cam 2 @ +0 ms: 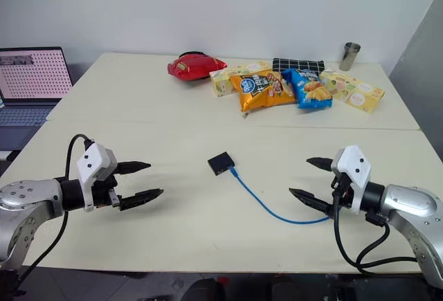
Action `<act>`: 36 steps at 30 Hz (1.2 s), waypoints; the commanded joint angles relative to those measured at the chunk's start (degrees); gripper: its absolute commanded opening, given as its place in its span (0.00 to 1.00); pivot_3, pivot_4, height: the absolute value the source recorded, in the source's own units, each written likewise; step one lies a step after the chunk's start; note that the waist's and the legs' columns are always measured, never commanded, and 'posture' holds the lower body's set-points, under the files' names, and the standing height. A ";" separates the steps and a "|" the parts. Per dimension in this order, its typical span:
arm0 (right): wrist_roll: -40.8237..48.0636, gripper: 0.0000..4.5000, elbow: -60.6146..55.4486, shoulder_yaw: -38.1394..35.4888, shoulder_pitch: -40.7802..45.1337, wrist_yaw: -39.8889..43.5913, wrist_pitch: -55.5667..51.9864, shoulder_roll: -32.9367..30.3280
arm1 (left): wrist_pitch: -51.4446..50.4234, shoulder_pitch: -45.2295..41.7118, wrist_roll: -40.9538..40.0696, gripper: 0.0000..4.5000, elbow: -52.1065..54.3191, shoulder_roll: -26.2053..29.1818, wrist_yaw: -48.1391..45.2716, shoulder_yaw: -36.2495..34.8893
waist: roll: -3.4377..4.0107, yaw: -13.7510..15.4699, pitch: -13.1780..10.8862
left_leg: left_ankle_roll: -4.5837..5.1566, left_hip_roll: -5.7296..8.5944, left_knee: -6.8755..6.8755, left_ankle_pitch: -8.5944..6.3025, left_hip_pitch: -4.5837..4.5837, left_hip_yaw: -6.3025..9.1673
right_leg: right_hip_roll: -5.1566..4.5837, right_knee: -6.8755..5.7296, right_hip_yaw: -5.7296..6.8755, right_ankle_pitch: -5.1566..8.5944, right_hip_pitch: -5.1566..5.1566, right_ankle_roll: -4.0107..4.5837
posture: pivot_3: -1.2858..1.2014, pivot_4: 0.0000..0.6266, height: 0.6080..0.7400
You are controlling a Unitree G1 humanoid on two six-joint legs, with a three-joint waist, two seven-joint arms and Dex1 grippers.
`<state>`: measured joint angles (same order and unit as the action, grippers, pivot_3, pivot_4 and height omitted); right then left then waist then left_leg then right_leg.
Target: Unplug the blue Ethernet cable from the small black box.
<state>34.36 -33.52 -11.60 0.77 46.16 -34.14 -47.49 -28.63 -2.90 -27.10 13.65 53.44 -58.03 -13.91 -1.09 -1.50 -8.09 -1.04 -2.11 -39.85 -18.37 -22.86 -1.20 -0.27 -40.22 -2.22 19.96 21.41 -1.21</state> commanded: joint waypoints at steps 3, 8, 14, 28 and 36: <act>-0.88 1.00 -0.76 0.16 0.57 0.24 0.79 -0.55 | 0.49 -0.66 -0.53 1.00 2.11 0.05 0.26 -1.10 | 0.00 0.00 0.00 | 0.00 0.00 0.00 0.00 0.00 0.00 | 0.00 0.00 0.00 0.00 0.00 0.00 | 0.52 0.24 1.00; -1.95 1.00 -0.61 1.22 0.68 -0.01 1.08 -0.07 | 0.33 -0.76 -0.23 1.00 2.55 -0.11 0.70 -0.56 | 0.00 0.00 0.00 | 0.00 0.00 0.00 0.00 0.00 0.00 | 0.00 0.01 0.00 0.00 0.00 0.00 | 0.52 0.24 1.00; -5.91 1.00 0.40 7.73 3.28 -3.10 1.89 4.03 | 0.59 -0.68 0.55 1.00 2.94 -0.33 0.97 0.70 | 0.00 -0.05 0.00 | 0.00 -0.01 0.00 0.00 0.00 0.00 | 0.01 0.00 0.00 0.00 0.01 0.00 | 0.52 0.24 1.00; -25.19 1.00 21.85 33.29 18.19 -17.74 4.14 30.62 | 0.30 -2.35 -4.97 1.00 4.94 -0.13 -8.34 3.49 | 0.05 -0.09 -0.04 | -0.19 -0.01 0.00 0.11 -0.06 0.04 | 0.05 -0.07 0.02 0.00 0.14 0.01 | 0.52 0.24 1.00; -30.28 0.89 29.70 33.16 21.26 -24.14 3.19 38.08 | 1.30 -3.11 -3.92 1.00 3.81 -0.43 -8.62 4.41 | 0.04 -0.20 -0.03 | -0.20 0.04 0.01 0.11 -0.09 0.08 | 0.02 -0.30 0.02 0.00 0.29 0.00 | 0.52 0.24 1.00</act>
<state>5.18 -3.88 22.50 21.01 23.57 -30.97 -10.63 -28.28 -5.41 -31.27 17.27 52.66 -66.61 -9.25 -1.05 -1.70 -8.12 -1.24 -2.06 -39.85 -18.26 -22.94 -1.12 -0.26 -40.56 -2.20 19.96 21.71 -1.21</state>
